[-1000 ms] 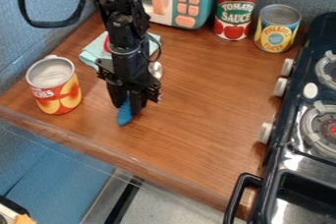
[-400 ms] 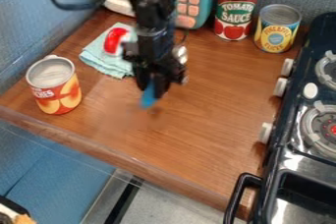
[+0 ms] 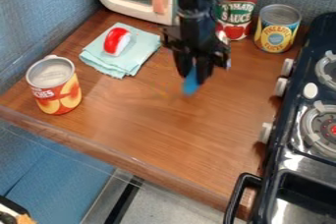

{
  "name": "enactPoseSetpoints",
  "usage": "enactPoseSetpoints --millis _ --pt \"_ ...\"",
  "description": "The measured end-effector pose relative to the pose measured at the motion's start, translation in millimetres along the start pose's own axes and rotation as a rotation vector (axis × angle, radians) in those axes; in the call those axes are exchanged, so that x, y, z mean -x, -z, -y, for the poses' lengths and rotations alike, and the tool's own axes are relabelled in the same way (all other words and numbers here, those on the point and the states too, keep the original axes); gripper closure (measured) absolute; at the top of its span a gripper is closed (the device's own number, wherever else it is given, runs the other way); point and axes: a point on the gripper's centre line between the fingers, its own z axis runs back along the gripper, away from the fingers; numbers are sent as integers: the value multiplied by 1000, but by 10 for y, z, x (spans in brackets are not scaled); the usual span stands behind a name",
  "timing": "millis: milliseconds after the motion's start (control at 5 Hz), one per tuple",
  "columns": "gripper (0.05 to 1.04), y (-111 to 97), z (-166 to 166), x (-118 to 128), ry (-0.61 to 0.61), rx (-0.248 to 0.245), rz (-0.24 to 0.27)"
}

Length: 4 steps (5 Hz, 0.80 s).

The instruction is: Takes the blue spoon and places it on top of the table

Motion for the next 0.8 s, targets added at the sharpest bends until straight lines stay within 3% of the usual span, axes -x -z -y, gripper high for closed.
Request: enactPoseSetpoints --millis 200,400,600,800 --pt "667 257 75 -120 3 -7 -41" --pt "667 321 81 -223 13 -33 -48" --pt "568 321 81 -226 12 -46 -56" --pt "295 254 89 -180 -11 -62 -69"
